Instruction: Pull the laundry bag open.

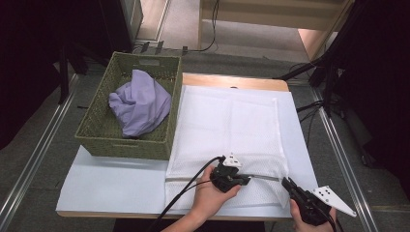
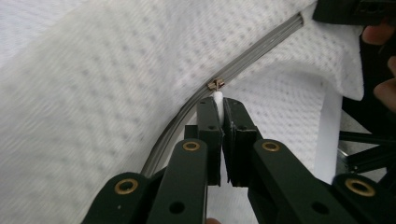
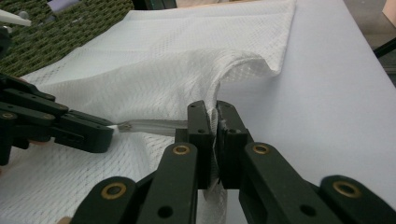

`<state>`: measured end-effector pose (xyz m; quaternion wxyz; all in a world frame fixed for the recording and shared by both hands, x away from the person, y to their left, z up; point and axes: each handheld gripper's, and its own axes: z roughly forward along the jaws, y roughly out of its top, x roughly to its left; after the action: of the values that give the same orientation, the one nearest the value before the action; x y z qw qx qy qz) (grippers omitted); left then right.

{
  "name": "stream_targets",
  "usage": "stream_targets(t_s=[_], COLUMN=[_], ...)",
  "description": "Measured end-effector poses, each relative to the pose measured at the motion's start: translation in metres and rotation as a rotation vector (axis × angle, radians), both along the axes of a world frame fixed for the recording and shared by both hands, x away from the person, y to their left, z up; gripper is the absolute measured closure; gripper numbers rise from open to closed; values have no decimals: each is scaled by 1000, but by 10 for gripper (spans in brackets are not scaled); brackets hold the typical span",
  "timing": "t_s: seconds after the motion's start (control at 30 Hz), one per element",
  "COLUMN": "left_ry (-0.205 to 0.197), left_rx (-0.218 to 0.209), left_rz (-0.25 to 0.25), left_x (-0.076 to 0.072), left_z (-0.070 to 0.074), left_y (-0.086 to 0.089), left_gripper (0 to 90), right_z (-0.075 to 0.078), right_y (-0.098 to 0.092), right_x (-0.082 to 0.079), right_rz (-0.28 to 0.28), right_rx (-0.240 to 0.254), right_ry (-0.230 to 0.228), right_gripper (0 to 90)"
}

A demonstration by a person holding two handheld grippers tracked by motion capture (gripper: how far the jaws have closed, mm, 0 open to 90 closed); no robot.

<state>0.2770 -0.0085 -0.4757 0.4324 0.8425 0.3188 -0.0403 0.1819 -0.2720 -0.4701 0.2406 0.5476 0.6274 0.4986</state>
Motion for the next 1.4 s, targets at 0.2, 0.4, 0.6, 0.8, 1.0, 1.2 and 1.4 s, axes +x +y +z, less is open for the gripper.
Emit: stream_targets(t_s=[0.2,0.4,0.6,0.8,1.0,1.2,1.4], left_ry=[-6,-6,-16,-26,-59,-53,-65], left_rx=[10,21,45,57,95,96,128], left_rz=[20,60,80,113,142,172,184], left_x=[0,0,-4,-8,-13,-13,-17], left_z=[0,-1,-1,6,12,12,13], left_y=[19,41,64,91,113,129,142], left_gripper=[872,871,871,870,871,871,873], right_z=[0,0,-1,-1,-1,-1,-2], right_y=[0,-1,-1,-3,-3,-3,-4], right_x=[-1,-1,-1,-1,-2,-3,-3], right_rz=[-3,-4,-8,-13,-17,-20,-20], right_rx=[-3,-9,-19,-24,-26,-30,-31], right_ry=[-2,1,0,-1,1,-1,6], right_gripper=[877,877,876,877,876,876,876])
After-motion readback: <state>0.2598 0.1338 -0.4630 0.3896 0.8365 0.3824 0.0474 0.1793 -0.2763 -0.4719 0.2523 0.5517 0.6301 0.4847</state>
